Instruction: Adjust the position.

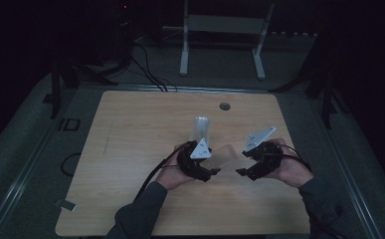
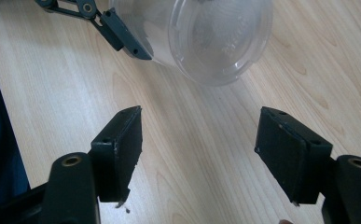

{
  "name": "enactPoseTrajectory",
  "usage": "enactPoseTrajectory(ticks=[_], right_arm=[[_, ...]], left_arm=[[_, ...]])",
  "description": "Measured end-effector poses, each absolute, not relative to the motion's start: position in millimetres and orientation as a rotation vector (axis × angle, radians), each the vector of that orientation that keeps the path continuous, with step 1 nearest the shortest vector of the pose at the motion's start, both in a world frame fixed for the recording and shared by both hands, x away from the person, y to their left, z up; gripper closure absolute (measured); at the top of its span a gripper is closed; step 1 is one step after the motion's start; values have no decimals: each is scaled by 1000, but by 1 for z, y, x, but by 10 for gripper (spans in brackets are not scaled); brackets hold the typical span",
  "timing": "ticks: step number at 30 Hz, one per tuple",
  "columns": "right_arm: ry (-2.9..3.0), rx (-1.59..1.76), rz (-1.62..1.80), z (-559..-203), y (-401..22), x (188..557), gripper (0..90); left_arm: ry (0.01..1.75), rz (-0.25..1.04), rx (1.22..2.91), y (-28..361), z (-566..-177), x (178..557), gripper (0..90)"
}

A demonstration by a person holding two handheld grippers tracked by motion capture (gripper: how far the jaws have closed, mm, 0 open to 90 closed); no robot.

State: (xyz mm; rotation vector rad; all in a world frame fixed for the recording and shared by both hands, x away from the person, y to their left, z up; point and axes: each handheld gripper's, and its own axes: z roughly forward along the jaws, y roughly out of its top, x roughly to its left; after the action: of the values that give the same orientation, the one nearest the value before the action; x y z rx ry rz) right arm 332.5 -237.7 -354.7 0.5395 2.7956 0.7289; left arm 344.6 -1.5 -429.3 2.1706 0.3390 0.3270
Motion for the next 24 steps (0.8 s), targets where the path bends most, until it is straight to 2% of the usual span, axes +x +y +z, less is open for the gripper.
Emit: enactPoseTrajectory(ticks=[24], right_arm=[[2871,414,584,-349,-224,335,292]], left_arm=[[268,322,2223,-7,-432,340,266]])
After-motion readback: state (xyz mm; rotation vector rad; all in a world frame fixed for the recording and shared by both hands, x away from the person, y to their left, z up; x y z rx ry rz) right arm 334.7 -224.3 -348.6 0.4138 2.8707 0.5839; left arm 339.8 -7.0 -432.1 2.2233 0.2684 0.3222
